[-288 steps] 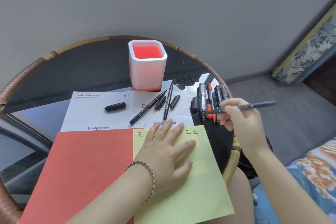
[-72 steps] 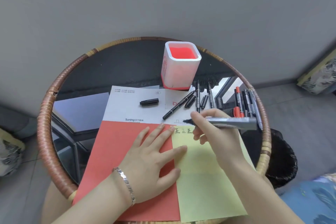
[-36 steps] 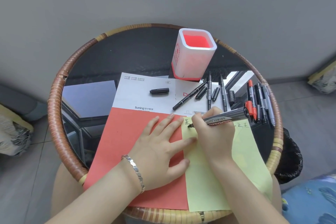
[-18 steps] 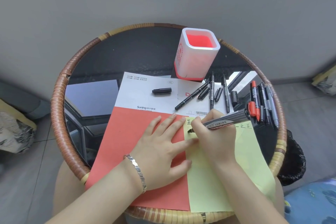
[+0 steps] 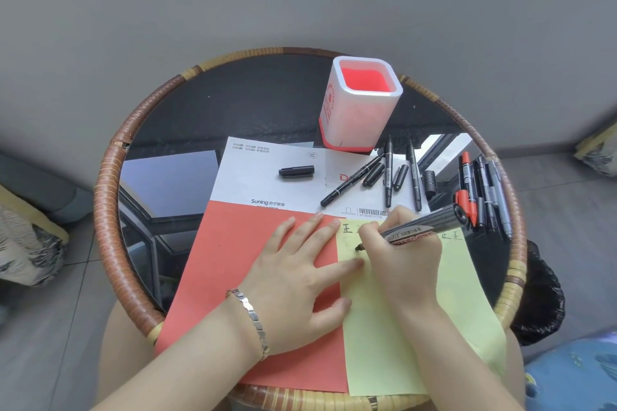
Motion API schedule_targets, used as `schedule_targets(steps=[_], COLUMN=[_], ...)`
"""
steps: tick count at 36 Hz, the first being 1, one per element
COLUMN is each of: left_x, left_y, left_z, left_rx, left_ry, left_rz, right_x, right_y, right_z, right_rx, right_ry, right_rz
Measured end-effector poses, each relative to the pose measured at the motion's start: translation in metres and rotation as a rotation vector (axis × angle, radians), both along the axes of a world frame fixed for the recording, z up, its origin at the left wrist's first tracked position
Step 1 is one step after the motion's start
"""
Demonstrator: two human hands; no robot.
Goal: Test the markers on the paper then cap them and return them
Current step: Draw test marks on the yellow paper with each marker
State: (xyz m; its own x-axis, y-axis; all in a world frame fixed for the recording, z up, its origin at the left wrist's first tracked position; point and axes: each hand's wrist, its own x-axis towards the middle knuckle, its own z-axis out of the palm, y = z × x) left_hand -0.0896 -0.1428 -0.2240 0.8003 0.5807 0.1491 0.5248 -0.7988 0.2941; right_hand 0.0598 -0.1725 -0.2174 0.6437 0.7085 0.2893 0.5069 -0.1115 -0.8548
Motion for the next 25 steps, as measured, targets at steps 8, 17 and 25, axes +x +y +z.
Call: schedule_targets(steps=[8,17,25], left_x=[0.007,0.014,0.014], left_y=[0.001,0.0,0.001], left_z=[-0.004,-0.009,-0.009], left_rx=[0.035,0.056,0.074], left_ry=[-0.057,-0.07,-0.014], left_rz=[0.02,0.004,0.019], right_x=[0.01,0.049,0.115], right_y=[-0.003,-0.029,-0.028], right_z=[0.016,0.034,0.049], right_rx=[0.146,-0.037,-0.234], right_ry=[0.146,0.062,-0.621], right_rz=[-0.008,0.12,0.197])
